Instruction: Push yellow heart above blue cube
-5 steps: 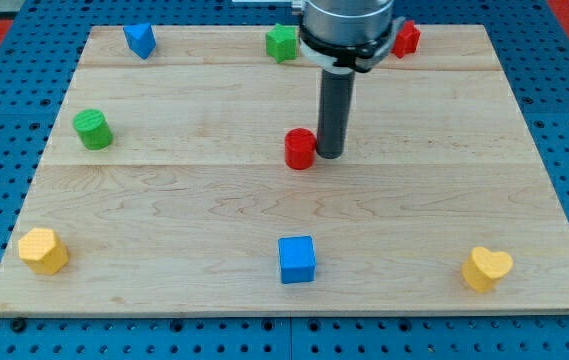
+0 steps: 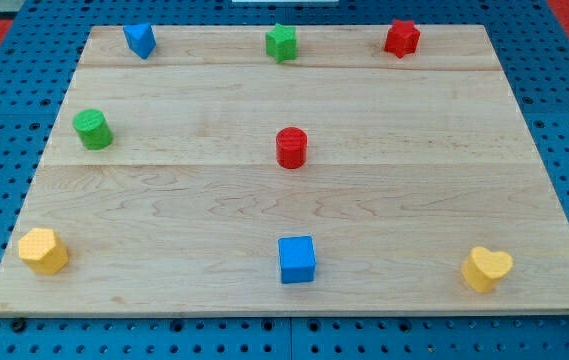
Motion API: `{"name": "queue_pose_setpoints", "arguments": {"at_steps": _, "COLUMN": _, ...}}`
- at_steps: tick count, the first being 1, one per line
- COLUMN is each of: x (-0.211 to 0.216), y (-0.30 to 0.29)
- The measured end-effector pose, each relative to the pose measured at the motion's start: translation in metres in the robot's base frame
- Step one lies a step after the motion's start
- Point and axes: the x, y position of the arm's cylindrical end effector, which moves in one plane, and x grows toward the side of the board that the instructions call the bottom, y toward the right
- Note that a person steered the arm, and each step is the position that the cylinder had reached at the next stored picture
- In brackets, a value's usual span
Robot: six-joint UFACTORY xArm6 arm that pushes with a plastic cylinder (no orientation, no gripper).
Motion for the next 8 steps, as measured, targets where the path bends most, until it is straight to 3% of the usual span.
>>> {"name": "queue_pose_setpoints", "arguments": {"at_steps": 2, "x": -0.003, "y": -0.136}}
{"name": "queue_pose_setpoints", "arguments": {"at_steps": 3, "x": -0.039, "y": -0.162}}
{"name": "queue_pose_setpoints", "arguments": {"at_steps": 4, "x": -0.066, "y": -0.162}}
{"name": "queue_pose_setpoints", "arguments": {"at_steps": 6, "x": -0.066, "y": -0.097}}
{"name": "queue_pose_setpoints", "arguments": {"at_steps": 7, "x": -0.084, "y": -0.091}}
{"name": "queue_pose_setpoints", "arguments": {"at_steps": 8, "x": -0.087, "y": -0.138}}
